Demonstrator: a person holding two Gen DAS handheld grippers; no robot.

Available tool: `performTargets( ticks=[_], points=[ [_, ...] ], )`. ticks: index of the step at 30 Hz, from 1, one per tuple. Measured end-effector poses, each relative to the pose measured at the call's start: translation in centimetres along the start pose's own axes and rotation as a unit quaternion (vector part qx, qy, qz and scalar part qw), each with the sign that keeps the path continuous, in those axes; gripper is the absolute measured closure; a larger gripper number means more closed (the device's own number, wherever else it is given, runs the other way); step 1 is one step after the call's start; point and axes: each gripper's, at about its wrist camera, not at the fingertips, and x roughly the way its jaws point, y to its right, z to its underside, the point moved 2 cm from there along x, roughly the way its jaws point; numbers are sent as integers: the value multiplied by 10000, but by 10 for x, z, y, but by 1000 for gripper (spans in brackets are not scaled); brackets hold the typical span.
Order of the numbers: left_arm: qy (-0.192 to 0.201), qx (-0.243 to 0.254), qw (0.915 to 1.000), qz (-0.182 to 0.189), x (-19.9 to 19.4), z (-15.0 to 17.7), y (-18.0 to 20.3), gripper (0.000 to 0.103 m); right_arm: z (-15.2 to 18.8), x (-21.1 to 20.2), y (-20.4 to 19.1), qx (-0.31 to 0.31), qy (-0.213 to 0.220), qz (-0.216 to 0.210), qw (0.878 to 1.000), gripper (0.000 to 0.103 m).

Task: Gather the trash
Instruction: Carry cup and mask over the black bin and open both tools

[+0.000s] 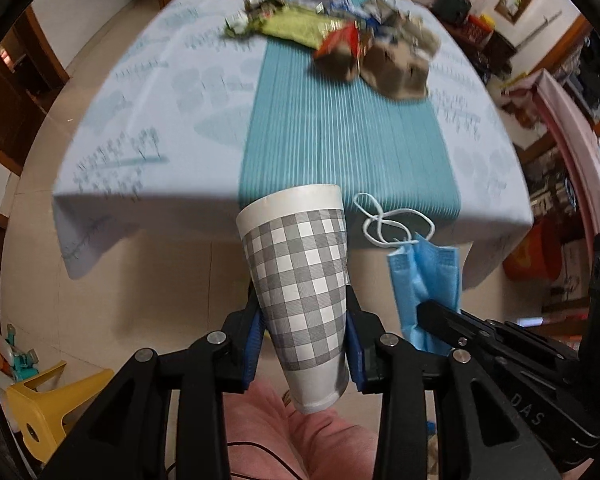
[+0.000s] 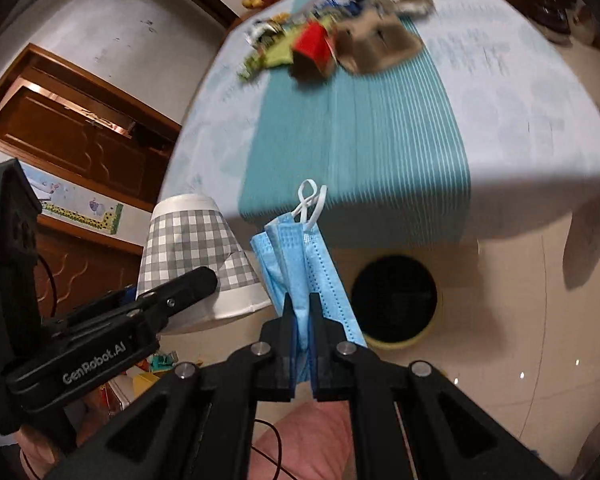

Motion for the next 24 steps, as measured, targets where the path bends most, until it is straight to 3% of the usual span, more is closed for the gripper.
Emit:
performTargets(
  ticks=[5, 17, 19, 20, 24],
  points=[
    [-282, 206, 9994, 5, 65, 25, -6, 68, 22, 48, 23, 214, -81, 111, 9997, 99],
    [-497, 145, 9982, 303, 246, 65, -49, 64, 61, 229, 104, 502, -301, 792, 9951, 98],
    [-478, 203, 9982, 303, 265, 68, -51, 62, 66, 250, 112, 512, -293, 841, 9947, 98],
    [-459, 252, 9982, 298, 277, 69, -52, 61, 70, 258, 116, 507, -425, 1074, 9920, 97],
    [-393, 443, 9979, 265, 302, 67, -49, 57, 75, 282, 132, 616, -343, 1103, 9914, 95]
  ],
)
